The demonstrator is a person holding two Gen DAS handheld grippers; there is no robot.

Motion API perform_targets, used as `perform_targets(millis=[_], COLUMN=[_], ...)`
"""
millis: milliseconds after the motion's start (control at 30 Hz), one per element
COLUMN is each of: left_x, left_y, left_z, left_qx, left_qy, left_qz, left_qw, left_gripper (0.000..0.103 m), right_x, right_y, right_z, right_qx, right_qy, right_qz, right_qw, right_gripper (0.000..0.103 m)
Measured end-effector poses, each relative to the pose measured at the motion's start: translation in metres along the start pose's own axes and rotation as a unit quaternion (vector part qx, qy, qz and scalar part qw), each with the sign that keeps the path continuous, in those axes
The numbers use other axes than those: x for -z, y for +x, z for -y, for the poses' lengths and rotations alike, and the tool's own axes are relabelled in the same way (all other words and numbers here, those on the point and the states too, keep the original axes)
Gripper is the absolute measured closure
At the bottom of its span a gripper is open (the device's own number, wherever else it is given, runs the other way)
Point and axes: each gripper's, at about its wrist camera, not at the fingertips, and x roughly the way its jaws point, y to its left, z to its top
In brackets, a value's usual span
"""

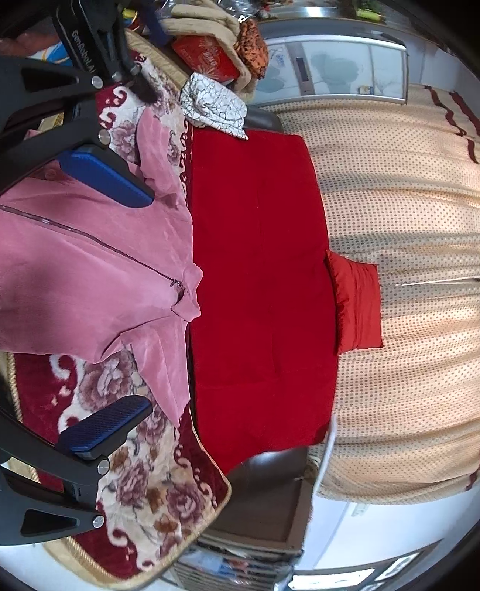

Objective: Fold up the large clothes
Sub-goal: 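Grasp the jacket sleeve with the right gripper and lift it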

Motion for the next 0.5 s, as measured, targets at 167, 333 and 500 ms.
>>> perform_targets(millis=[167,333,500], left_x=[0.01,0.01,-0.021], left_y=[0.106,0.176,0.195], left_z=[0.004,0.013,0.043], left_qx=[0.029,-0.022,-0.057], left_qy=[-0.019,-0.026,-0.004], left_qz=[-0.132,-0.144,-0.056], left_qw=[0.9906,0.989,0.9968], left_gripper=[0.0,0.0,0.0], right_x=[0.002,0.017,0.037], right_y=[0.062,0.129,0.177], right_z=[0.051,0.131,0.193], right_qx=[-0.005,0.02,0.036], right_qy=[0.015,0.09,0.19], right_qz=[-0.021,-0.087,-0.134], right_qw=[1.0,0.992,0.972], right_gripper=[0.0,0.0,0.0])
